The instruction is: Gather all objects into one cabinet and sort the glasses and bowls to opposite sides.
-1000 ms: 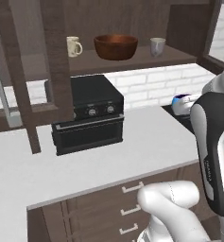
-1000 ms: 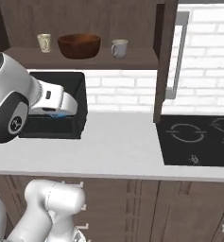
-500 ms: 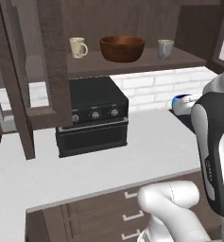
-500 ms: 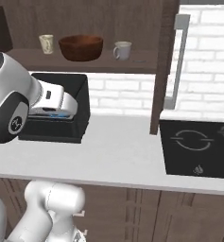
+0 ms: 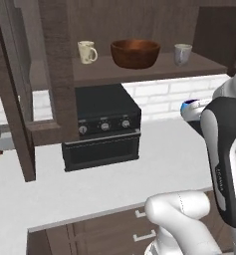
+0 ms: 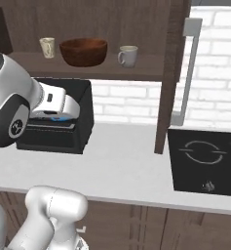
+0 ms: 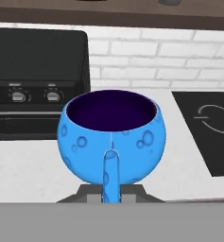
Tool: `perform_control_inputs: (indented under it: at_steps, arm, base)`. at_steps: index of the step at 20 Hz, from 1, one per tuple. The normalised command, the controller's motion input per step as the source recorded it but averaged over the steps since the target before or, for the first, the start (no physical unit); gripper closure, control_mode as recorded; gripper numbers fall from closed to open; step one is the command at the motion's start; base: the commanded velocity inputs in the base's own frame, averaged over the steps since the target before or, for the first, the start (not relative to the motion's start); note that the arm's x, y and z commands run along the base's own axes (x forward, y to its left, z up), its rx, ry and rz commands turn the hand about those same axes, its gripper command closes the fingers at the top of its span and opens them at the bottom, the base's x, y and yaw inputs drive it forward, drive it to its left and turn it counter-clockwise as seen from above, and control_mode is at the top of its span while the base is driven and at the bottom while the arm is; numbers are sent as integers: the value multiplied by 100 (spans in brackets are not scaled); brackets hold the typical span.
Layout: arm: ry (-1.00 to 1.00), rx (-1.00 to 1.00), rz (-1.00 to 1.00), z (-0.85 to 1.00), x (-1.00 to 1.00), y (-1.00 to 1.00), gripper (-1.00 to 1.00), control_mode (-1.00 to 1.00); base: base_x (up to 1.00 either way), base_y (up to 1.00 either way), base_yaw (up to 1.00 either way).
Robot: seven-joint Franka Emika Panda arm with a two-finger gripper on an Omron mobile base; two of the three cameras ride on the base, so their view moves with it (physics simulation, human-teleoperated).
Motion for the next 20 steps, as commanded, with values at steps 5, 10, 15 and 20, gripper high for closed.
perform_control_inputs:
  at_steps: [5, 10, 15, 20]
  arm:
    - [0, 0, 0, 0, 0, 0, 100, 100]
    - [0, 0, 0, 0, 0, 0, 100, 100]
    - [0, 0, 0, 0, 0, 0, 100, 100]
    - [0, 0, 0, 0, 0, -2, 100, -100]
  base:
    - [42, 0, 11]
    - [33, 0, 10]
    - [15, 1, 7]
    - [0, 0, 0]
